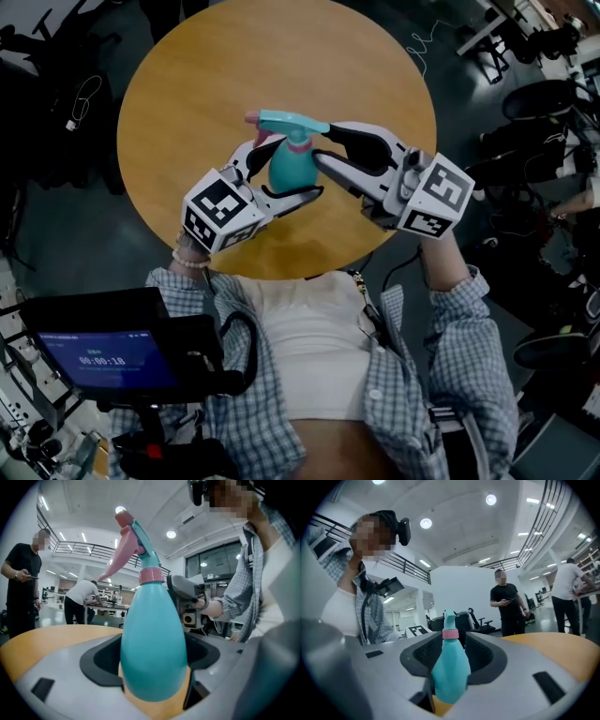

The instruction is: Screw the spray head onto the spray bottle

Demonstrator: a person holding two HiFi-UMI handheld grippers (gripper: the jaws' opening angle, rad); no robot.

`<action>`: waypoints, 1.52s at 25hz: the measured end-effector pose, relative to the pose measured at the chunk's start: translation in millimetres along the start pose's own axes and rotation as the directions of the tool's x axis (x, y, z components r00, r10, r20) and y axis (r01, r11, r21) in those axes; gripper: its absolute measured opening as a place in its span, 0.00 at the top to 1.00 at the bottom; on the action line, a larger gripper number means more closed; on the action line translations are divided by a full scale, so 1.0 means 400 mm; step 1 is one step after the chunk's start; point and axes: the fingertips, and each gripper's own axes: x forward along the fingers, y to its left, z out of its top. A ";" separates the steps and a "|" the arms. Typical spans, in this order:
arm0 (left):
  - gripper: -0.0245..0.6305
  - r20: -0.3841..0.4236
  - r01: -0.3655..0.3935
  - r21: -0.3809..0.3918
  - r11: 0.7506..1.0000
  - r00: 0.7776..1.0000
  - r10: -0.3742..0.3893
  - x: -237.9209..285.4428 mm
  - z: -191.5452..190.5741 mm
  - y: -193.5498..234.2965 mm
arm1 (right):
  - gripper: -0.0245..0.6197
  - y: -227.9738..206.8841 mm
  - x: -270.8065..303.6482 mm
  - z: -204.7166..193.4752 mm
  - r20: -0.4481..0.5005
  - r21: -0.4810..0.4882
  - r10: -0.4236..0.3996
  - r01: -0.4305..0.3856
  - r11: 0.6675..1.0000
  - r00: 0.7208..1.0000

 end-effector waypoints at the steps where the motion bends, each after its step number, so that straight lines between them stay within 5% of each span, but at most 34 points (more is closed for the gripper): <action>1: 0.34 0.006 0.034 -0.004 0.999 0.999 -0.034 -0.002 0.004 -0.012 | 0.76 0.006 -0.001 0.008 -0.011 -0.005 0.050 -0.050 0.999 0.999; 6: 0.34 0.010 0.170 -0.001 0.985 0.985 -0.170 -0.007 0.017 -0.069 | 0.73 0.049 0.010 0.027 -0.054 0.030 0.280 -0.278 0.960 0.959; 13: 0.34 -0.030 0.273 0.016 0.962 0.962 -0.272 -0.002 0.011 -0.122 | 0.76 0.100 0.020 0.033 -0.064 0.026 0.446 -0.445 0.895 0.893; 17: 0.34 -0.004 0.165 0.000 0.986 0.986 -0.165 0.000 0.011 -0.081 | 0.76 0.072 0.037 0.033 -0.046 0.007 0.319 -0.319 0.948 0.947; 20: 0.34 -0.015 0.053 0.004 0.999 0.998 -0.053 0.003 0.002 -0.040 | 0.76 0.045 0.050 0.027 -0.030 -0.074 0.116 -0.118 0.990 0.993; 22: 0.34 -0.023 -0.029 0.011 1.000 0.999 0.029 0.003 -0.005 -0.012 | 0.76 0.028 0.059 0.020 -0.003 -0.125 -0.050 0.049 0.991 0.999; 25: 0.34 -0.044 -0.165 0.043 0.985 0.985 0.166 0.005 -0.015 0.033 | 0.76 -0.008 0.061 0.011 0.057 -0.129 -0.294 0.299 0.946 0.954; 29: 0.34 -0.074 -0.328 0.134 0.935 0.938 0.339 0.013 -0.019 0.080 | 0.76 -0.044 0.049 0.007 0.118 -0.055 -0.510 0.519 0.853 0.852; 32: 0.34 -0.092 -0.367 0.177 0.913 0.918 0.386 0.017 -0.037 0.092 | 0.76 -0.037 0.056 -0.007 0.112 -0.079 -0.534 0.543 0.836 0.838; 38: 0.34 -0.041 -0.170 0.083 0.982 0.984 0.174 0.010 -0.016 0.034 | 0.65 0.011 0.064 -0.022 0.038 -0.124 -0.264 0.267 0.956 0.964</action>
